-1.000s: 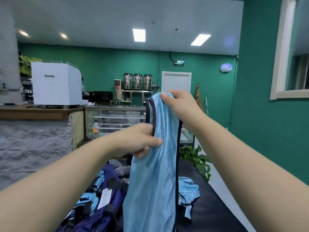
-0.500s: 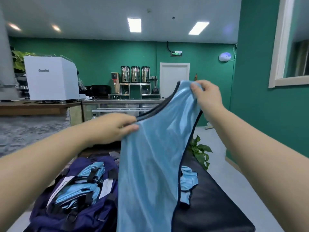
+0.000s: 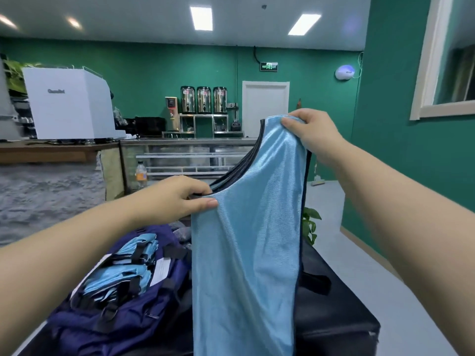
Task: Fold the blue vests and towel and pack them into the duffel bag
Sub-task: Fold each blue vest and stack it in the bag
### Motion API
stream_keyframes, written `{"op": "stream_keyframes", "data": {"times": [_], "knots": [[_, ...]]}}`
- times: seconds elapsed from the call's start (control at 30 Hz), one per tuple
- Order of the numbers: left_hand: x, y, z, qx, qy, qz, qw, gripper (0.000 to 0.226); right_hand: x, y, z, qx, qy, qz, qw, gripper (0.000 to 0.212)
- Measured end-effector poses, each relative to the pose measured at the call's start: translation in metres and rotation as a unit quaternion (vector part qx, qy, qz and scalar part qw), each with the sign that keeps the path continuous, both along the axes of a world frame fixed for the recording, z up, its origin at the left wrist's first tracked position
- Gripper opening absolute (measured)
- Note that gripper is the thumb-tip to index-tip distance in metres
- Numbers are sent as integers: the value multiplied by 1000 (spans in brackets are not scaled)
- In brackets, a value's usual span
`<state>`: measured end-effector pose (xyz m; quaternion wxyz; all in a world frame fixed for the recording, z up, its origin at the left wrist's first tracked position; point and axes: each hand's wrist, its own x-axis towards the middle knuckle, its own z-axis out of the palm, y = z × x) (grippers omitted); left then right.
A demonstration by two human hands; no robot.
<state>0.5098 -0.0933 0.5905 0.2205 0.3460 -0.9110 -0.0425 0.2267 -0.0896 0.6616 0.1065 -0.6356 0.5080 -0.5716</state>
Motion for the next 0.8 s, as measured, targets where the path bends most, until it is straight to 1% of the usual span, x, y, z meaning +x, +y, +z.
{"op": "stream_keyframes", "data": {"times": [0.1, 0.17, 0.23, 0.27, 0.37, 0.47, 0.63, 0.7, 0.73, 0.8], "knots": [[-7, -14, -11, 81, 98, -8, 992, 34, -4, -22, -6, 12, 1, -14, 1000, 19], [-10, -32, -25, 142, 141, -24, 979, 19, -8, -44, -16, 43, 0, -11, 999, 20], [-14, -53, -48, 197, 153, -23, 968, 7, -10, -70, -34, 94, 8, -2, 996, 20], [-15, -66, -64, 216, 149, -16, 965, 5, -11, -85, -45, 120, 19, -1, 993, 19], [-18, -110, -118, 237, 152, 17, 959, 8, -14, -132, -87, 171, 61, -3, 983, 20], [-23, -152, -164, 244, 183, 64, 950, 22, -17, -182, -127, 183, 73, -10, 980, 19], [-40, -204, -207, 190, 241, 130, 943, 41, -17, -258, -172, 168, 64, -11, 984, 13], [-41, -227, -226, 207, 284, 155, 923, 40, -19, -284, -191, 168, 64, -12, 984, 13], [-41, -236, -235, 238, 319, 159, 904, 37, -20, -296, -201, 168, 66, -11, 983, 12], [-46, -251, -250, 314, 398, 149, 849, 31, -22, -316, -220, 175, 65, -9, 982, 11]]}}
